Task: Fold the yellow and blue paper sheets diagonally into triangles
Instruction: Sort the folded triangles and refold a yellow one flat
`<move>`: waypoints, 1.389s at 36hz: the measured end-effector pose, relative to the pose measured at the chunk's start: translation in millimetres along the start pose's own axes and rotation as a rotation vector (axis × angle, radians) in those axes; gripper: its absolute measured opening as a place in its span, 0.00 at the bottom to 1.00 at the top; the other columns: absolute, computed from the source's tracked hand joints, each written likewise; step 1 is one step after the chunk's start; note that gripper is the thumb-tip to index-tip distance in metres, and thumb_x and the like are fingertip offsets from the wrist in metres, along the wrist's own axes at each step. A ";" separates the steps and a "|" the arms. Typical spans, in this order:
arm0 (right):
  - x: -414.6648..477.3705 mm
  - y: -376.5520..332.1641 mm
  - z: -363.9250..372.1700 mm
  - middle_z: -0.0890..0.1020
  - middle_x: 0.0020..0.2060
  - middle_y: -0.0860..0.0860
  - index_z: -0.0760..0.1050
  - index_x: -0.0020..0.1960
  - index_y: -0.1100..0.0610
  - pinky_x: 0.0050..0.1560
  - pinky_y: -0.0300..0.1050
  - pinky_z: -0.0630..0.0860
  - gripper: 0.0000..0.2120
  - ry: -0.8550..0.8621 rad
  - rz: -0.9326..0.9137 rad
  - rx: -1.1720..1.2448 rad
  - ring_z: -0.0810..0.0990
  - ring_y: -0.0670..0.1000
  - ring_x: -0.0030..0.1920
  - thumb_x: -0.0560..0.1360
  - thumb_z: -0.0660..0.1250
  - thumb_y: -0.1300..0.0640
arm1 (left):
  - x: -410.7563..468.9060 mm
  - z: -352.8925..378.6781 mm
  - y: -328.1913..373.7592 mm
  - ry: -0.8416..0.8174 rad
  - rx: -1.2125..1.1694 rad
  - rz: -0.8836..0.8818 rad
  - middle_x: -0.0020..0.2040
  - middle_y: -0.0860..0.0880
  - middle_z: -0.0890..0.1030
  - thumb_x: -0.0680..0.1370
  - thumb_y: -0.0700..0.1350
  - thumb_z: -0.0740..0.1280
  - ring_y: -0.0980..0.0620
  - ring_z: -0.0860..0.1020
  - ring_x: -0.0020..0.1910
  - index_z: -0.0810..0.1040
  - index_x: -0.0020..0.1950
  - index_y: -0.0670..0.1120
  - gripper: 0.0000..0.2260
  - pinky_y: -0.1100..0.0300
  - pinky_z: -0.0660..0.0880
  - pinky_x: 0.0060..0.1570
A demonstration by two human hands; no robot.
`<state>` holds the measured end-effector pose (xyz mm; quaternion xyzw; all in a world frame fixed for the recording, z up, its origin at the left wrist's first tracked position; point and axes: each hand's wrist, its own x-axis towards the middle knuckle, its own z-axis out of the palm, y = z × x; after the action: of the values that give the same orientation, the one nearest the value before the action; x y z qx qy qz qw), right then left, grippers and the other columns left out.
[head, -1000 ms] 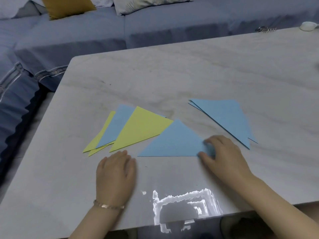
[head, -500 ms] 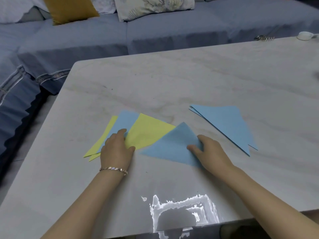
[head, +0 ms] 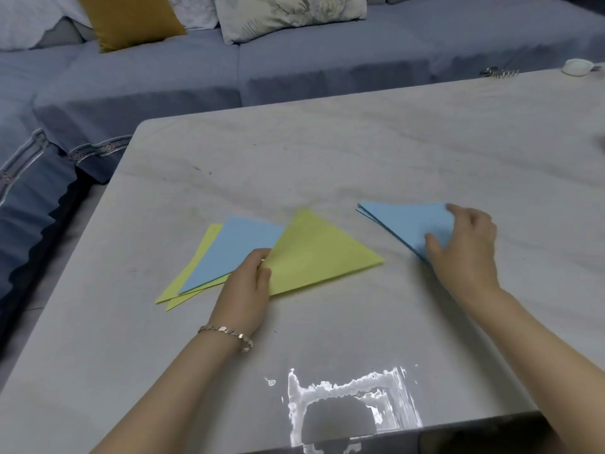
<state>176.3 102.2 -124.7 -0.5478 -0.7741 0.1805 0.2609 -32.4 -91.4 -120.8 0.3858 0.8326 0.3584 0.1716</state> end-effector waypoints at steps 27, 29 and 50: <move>-97.3 -17.3 51.3 0.66 0.70 0.55 0.63 0.70 0.60 0.68 0.45 0.53 0.32 -0.530 -0.722 -0.360 0.64 0.53 0.70 0.78 0.39 0.40 | -41.7 55.7 -7.5 -0.400 0.598 0.332 0.69 0.57 0.32 0.63 0.64 0.22 0.57 0.29 0.67 0.39 0.74 0.51 0.42 0.59 0.31 0.67; -97.3 -12.3 46.5 0.66 0.70 0.55 0.63 0.70 0.60 0.68 0.45 0.53 0.32 -0.527 -0.711 -0.384 0.64 0.53 0.70 0.78 0.40 0.40 | -42.5 56.8 -7.8 -0.391 0.603 0.326 0.69 0.58 0.33 0.61 0.65 0.20 0.57 0.30 0.68 0.39 0.74 0.53 0.43 0.57 0.32 0.68; -90.0 34.7 6.6 0.67 0.69 0.58 0.63 0.69 0.64 0.68 0.40 0.43 0.36 -0.433 -0.423 -0.473 0.60 0.52 0.69 0.77 0.39 0.38 | -47.6 99.9 32.1 -0.374 0.690 0.420 0.65 0.54 0.75 0.79 0.57 0.37 0.51 0.73 0.65 0.72 0.65 0.51 0.29 0.49 0.61 0.64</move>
<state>222.3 29.0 -168.2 -0.3702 -0.9275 0.0503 -0.0107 71.1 -67.1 -165.3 0.6393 0.7619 0.0106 0.1037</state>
